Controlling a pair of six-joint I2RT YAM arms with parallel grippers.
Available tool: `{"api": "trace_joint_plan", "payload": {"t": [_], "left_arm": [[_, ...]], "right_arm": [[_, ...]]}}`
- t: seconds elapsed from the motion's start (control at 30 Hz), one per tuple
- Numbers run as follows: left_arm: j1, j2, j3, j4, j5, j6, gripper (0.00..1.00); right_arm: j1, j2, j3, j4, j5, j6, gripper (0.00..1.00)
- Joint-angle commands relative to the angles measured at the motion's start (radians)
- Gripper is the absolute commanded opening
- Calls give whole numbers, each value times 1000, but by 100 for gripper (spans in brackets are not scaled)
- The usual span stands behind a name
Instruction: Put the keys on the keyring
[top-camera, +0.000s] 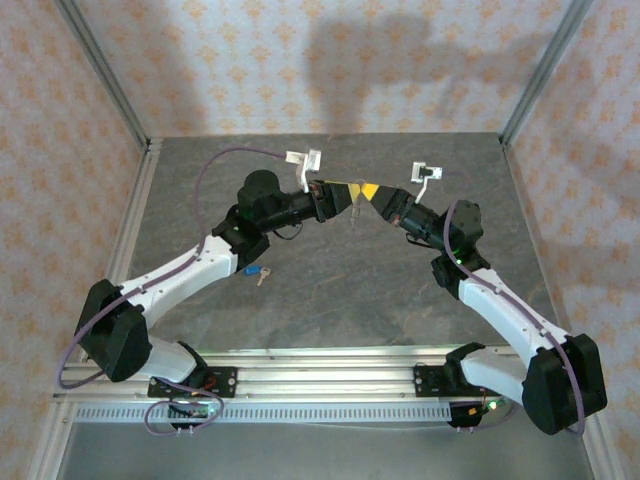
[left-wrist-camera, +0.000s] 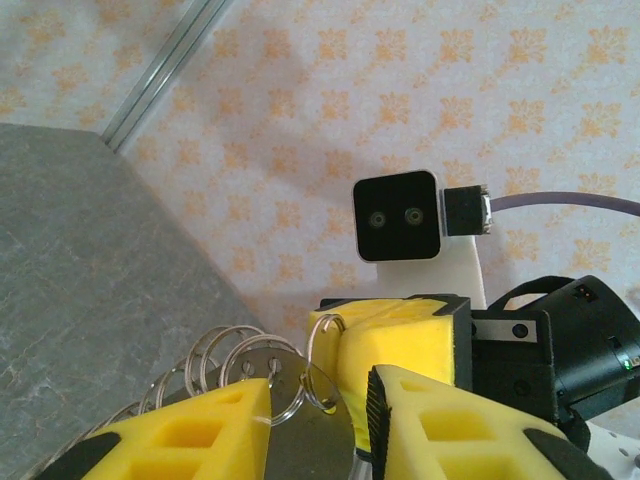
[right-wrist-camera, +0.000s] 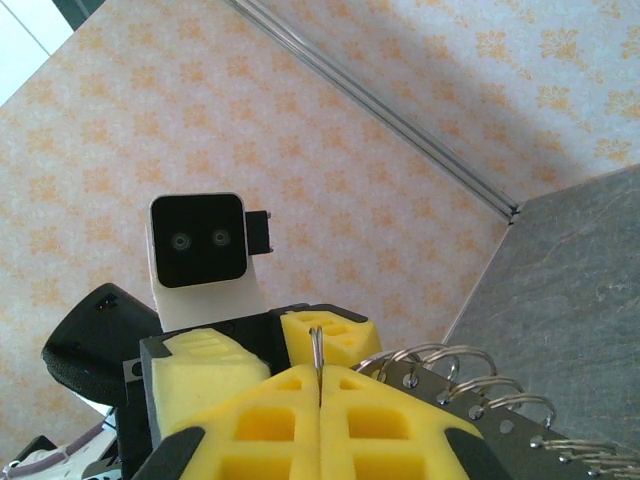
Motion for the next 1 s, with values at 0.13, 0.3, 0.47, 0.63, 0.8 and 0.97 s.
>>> {"api": "trace_joint_plan", "payload": {"t": [0.13, 0.3, 0.47, 0.63, 0.8, 0.97], "left_arm": [[-13, 15, 42, 55, 14, -8, 26], [-14, 17, 44, 56, 6, -8, 27], [-14, 13, 43, 58, -9, -7, 29], [-16, 12, 41, 61, -20, -5, 27], [-20, 15, 37, 76, -24, -5, 18], [-23, 22, 38, 84, -23, -5, 13]], "right_arm": [[9, 3, 7, 68, -11, -3, 0], [8, 3, 3, 67, -13, -5, 0], [8, 4, 3, 63, -14, -8, 0], [8, 5, 2, 58, -14, -11, 0], [9, 5, 1, 56, -18, -13, 0], [8, 3, 0, 47, -22, -17, 0]]}}
